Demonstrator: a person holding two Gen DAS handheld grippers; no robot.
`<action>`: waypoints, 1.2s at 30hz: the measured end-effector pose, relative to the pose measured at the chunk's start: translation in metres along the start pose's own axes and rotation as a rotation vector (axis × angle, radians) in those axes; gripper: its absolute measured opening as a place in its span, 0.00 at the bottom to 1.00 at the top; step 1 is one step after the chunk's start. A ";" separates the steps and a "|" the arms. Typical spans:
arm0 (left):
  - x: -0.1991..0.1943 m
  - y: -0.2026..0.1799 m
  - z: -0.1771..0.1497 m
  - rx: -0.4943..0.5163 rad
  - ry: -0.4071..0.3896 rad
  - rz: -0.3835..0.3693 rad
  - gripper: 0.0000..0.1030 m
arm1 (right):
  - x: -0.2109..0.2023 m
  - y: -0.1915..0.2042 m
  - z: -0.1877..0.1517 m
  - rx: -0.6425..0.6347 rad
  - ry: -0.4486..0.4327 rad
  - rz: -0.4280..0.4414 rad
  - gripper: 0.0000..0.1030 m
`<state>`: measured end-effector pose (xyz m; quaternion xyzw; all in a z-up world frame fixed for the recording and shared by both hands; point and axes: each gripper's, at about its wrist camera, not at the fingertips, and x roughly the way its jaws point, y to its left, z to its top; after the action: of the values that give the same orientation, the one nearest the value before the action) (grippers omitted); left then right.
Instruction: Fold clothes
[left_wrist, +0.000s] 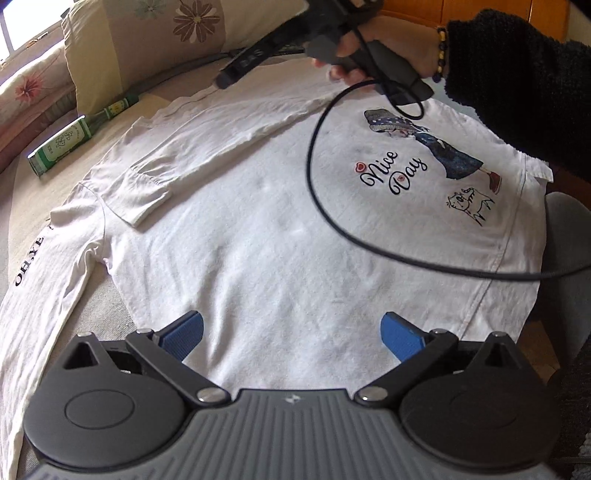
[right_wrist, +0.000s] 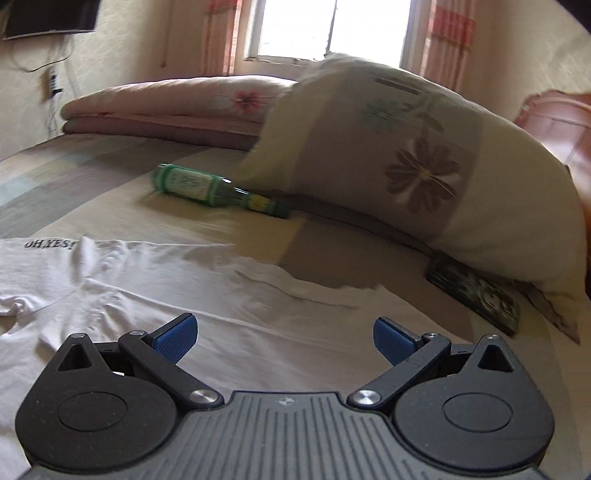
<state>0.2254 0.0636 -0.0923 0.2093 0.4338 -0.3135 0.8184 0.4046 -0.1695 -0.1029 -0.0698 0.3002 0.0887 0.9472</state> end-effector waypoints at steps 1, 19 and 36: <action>-0.002 0.002 0.001 -0.004 -0.006 0.002 0.99 | -0.004 -0.017 -0.007 0.049 0.015 -0.018 1.00; 0.093 0.107 0.070 -0.810 -0.110 -0.258 0.99 | -0.057 -0.048 -0.079 0.400 -0.056 0.278 1.00; 0.109 0.171 0.033 -1.270 -0.462 -0.241 0.99 | -0.055 -0.046 -0.081 0.427 -0.047 0.317 1.00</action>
<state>0.4102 0.1292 -0.1543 -0.4332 0.3679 -0.1238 0.8134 0.3245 -0.2365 -0.1331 0.1816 0.2974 0.1721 0.9214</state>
